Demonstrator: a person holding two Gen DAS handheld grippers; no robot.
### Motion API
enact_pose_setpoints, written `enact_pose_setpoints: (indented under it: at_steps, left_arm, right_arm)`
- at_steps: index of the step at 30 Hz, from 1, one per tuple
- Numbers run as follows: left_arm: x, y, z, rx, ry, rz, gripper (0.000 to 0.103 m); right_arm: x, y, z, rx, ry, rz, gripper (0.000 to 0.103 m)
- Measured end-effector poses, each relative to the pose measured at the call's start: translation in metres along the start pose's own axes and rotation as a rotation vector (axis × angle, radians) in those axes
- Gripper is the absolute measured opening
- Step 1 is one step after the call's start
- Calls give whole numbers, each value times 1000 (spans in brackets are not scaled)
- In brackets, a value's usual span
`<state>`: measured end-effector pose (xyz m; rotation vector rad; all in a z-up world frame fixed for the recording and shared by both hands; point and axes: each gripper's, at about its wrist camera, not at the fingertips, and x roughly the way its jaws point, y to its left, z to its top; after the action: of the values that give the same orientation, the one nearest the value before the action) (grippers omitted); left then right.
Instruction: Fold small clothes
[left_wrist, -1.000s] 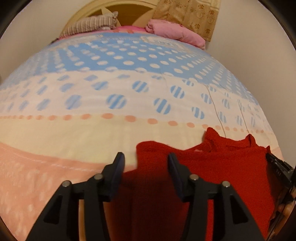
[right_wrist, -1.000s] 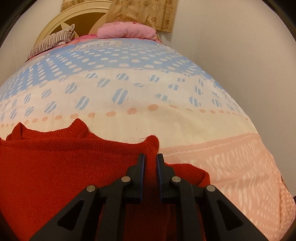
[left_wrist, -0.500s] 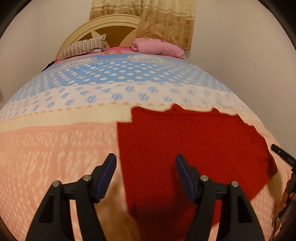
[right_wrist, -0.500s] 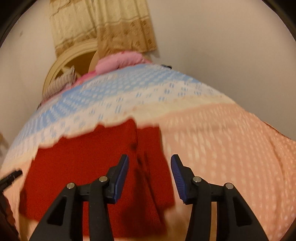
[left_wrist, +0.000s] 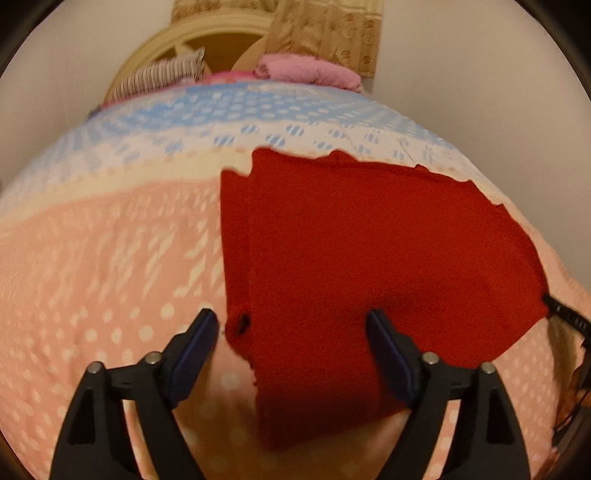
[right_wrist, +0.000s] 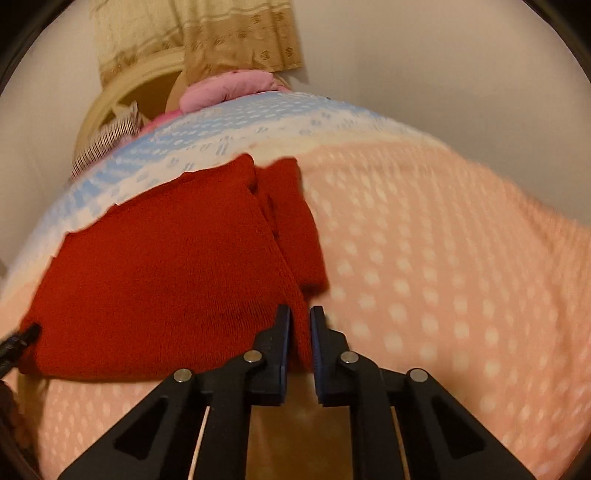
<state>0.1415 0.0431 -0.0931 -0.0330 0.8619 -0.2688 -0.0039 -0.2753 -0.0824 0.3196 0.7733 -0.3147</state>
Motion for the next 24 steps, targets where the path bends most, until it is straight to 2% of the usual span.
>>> enact_pose_setpoints:
  at_steps: [1,3,8,11,12,14,17,19,21,24]
  left_arm:
    - [0,3,0,-20,5,-13,89]
    - [0,5,-1,-33,-2,-19,90]
    - [2,-2,-4,-9,-1,34,97]
    - [2,1,-5,-19,2,39,99]
    - [3,0,-5,-18,2,47,99]
    - [3,-1,-6,-14,1,67,101]
    - [2,-2,-7,-14,-1,94,103]
    - [1,-3,-7,-8,-4,110,103]
    - [1,-6,-7,6,-9,129,103]
    - [2,-10,-7,28,-8,152,103]
  right_arm:
    - [-2,-5,0,24,4,18,10]
    - [-3,0,2,-6,13,1,10]
    - [-12,17,1,-107,26,-66,10]
    - [-40,32,7,-144,-100,-126,12]
    - [-52,44,13,-173,-173,-132,13]
    - [-57,62,24,-210,-231,-113,13]
    - [-32,94,45,-257,-197,-51,13]
    - [0,108,56,-289,-162,-58,13]
    - [23,111,59,-305,-128,-82,13]
    - [65,94,55,-271,-9,-89,12]
